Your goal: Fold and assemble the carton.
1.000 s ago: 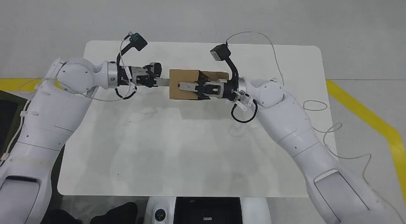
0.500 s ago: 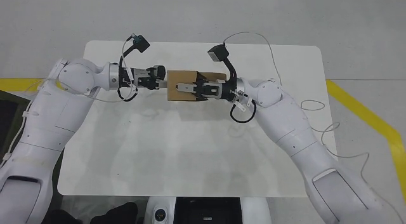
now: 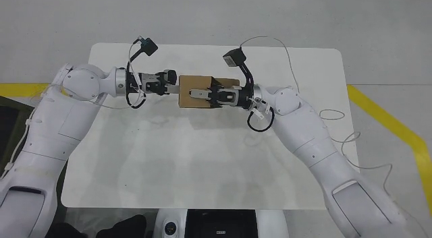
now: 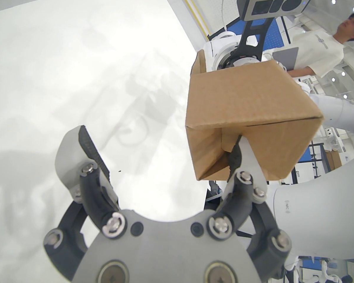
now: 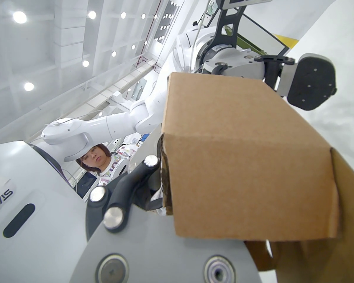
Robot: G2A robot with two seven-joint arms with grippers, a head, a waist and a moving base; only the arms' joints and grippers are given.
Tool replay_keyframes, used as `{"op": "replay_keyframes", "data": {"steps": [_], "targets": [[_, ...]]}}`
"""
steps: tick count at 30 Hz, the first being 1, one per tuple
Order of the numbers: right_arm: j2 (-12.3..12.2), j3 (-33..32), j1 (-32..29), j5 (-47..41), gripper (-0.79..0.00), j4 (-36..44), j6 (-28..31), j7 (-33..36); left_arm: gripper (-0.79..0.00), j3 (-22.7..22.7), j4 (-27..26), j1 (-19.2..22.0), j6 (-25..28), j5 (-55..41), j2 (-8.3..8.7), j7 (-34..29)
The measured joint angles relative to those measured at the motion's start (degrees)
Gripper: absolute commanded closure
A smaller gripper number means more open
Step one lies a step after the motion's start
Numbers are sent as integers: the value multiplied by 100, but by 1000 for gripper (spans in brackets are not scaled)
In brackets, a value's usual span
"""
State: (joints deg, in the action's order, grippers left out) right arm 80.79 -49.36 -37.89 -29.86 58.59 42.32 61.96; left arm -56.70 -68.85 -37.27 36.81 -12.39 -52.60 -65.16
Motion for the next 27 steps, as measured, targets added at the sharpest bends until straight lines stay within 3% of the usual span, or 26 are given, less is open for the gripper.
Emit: {"op": "replay_keyframes", "data": {"steps": [13, 27], "targets": [[-94, 97, -47, -338, 0, 130, -64, 64, -785, 180, 254, 11, 171, -724, -65, -60], [-144, 267, 27, -475, 0, 107, -40, 41, -785, 408, 269, 108, 171, -817, -51, -60]]}}
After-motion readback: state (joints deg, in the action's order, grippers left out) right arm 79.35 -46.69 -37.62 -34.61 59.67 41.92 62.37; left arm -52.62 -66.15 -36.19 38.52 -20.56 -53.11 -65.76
